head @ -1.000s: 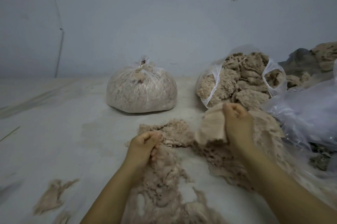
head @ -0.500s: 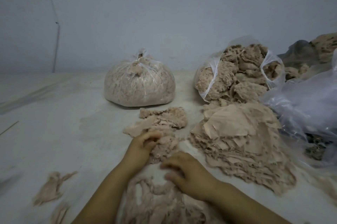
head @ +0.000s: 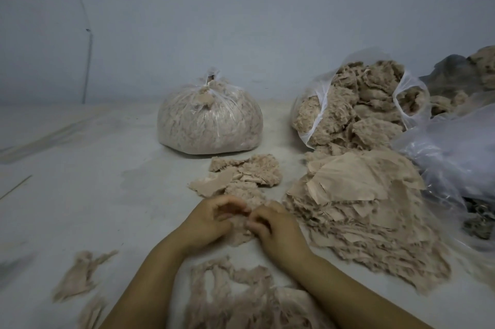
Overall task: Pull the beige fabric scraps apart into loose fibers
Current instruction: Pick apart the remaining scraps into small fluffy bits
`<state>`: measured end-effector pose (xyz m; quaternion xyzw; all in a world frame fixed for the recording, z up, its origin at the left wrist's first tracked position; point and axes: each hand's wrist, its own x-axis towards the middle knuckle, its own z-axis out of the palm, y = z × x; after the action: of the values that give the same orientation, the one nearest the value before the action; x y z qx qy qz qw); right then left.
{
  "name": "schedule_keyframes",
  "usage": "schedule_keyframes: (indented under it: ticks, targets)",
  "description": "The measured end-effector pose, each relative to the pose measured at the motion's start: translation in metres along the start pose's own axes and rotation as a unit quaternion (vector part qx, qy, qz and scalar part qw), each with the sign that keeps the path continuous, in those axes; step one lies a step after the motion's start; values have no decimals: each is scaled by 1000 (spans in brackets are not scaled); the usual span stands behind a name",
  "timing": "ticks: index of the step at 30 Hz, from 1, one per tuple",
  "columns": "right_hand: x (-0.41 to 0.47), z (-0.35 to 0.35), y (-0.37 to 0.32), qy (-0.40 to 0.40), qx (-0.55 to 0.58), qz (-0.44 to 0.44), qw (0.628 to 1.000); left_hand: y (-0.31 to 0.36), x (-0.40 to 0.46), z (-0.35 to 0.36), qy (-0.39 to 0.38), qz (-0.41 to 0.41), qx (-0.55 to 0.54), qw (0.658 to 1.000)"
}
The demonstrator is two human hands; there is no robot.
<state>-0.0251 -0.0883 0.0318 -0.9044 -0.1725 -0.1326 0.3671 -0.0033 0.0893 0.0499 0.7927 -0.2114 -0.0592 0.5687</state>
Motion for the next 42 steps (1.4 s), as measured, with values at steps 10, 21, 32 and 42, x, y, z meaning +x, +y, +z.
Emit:
schedule_keyframes:
  ticks: [10,21,32,42]
  targets:
    - [-8,-17,12,40,264,99,959,-9,9,-2,147,-10,72,986]
    - [-11,-8,-1,83,224,58,969,14,7,18,142,-69,-189,969]
    - [-8,-6,-6,86,441,214,867,18,4,21,115,-91,-219,965]
    - [-9,-8,-3,62,448,169,876,12,5,30,83,-172,-191,963]
